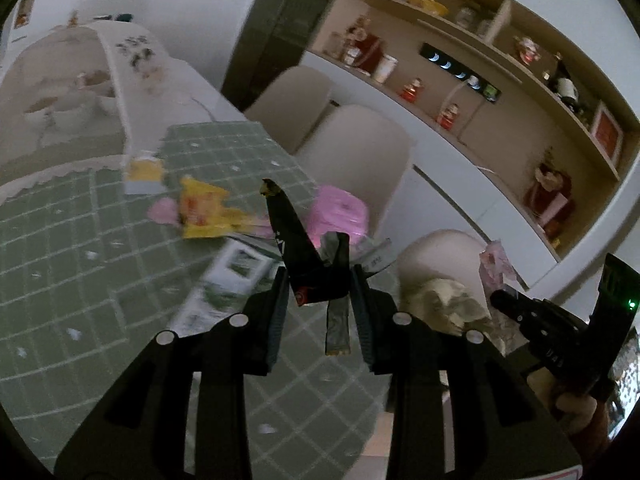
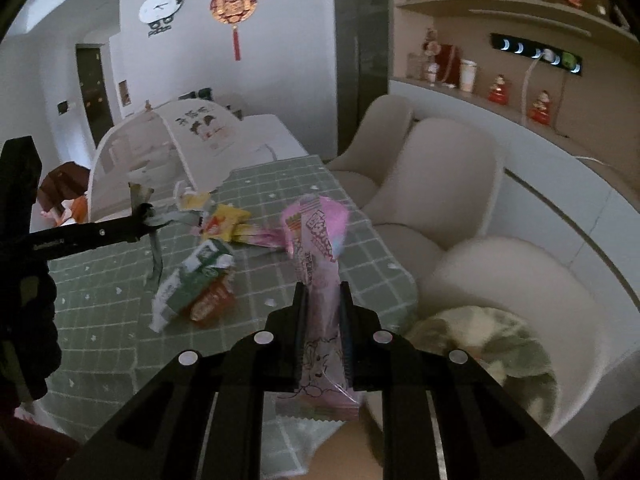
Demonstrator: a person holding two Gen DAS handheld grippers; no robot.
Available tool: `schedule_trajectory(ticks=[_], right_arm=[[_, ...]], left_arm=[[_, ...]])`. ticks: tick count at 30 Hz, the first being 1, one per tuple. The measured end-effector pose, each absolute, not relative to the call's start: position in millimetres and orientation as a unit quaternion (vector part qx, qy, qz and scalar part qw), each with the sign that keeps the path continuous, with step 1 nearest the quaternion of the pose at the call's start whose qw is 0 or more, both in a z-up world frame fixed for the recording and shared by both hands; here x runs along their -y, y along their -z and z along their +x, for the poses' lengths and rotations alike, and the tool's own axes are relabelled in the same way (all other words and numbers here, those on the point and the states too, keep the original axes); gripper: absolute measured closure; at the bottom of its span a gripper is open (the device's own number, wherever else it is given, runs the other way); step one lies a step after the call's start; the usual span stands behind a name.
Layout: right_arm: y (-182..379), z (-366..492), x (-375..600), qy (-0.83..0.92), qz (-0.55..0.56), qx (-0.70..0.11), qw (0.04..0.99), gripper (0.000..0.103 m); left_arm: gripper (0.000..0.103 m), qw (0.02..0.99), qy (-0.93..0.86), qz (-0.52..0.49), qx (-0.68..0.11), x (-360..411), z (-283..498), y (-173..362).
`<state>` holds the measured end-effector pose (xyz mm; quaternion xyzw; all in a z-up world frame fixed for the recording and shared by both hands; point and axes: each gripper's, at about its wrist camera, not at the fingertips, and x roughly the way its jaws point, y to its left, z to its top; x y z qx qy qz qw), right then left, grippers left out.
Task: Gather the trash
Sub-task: 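Carry the black clip and pink wrapper to the bin and release both inside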
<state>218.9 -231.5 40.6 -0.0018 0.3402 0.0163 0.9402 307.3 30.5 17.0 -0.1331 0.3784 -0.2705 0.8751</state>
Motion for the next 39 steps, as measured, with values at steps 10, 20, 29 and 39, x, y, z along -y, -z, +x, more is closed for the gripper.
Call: schedule_trajectory(ticks=[10, 20, 29, 39], right_arm=[[-40.9, 158.8, 339.2, 0.071, 0.034, -0.326, 0.942, 0.087], [-39.9, 96.1, 425.5, 0.149, 0.062, -0.318, 0.934, 0.087], [-30.2, 75.4, 453.2, 0.162, 0.086, -0.316, 0.931, 0.087], [-16.2, 76.9, 459.7, 0.152, 0.116, -0.319, 0.928, 0.087]], left_arm=[[0.073, 0.851, 0.344, -0.112, -0.381, 82.5, 285.7, -24.1], [0.073, 0.796, 0.432, -0.084, -0.417, 218.5, 270.8, -3.1], [0.073, 0.771, 0.461, -0.045, -0.437, 296.8, 261.3, 12.6], [0.055, 0.770, 0.451, -0.030, -0.450, 290.6, 261.9, 27.0]])
